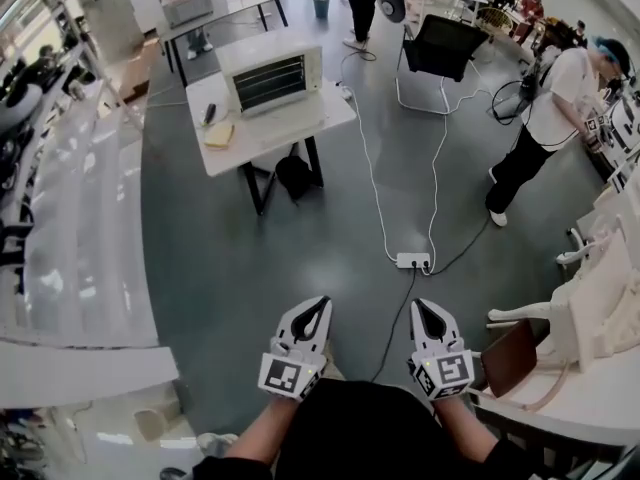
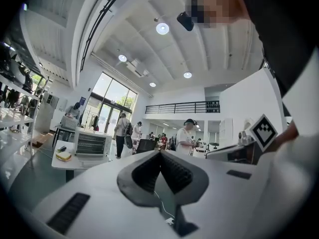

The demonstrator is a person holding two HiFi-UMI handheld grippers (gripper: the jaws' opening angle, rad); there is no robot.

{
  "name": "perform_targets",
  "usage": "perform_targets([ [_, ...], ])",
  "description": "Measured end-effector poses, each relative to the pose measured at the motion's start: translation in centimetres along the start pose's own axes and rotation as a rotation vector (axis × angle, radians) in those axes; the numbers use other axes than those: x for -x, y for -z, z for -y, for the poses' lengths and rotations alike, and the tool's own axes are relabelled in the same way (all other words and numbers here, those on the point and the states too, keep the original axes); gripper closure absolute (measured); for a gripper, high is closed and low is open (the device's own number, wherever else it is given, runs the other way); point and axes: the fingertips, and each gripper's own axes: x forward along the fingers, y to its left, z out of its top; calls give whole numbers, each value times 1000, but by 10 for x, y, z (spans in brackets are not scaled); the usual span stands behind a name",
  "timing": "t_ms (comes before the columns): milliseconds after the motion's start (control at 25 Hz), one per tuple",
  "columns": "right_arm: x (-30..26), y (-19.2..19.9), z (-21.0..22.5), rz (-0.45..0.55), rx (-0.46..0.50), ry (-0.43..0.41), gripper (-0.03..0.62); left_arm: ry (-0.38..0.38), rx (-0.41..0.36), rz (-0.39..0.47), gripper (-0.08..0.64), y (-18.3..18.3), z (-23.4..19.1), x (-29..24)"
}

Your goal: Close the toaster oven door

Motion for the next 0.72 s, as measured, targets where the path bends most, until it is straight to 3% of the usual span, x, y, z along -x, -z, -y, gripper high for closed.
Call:
perform_targets([
  [360,-97,-40,-10,-12,61,11,571,-63,39,-31,543,-8,-92,-28],
  [520,-127,-48,-9,-31,31,50,571,-117,21,-51,543,-13,-136,-38],
  [720,-172,-68,-29,-20,38,38,571,-90,39,-19,541,-27,-186,-54],
])
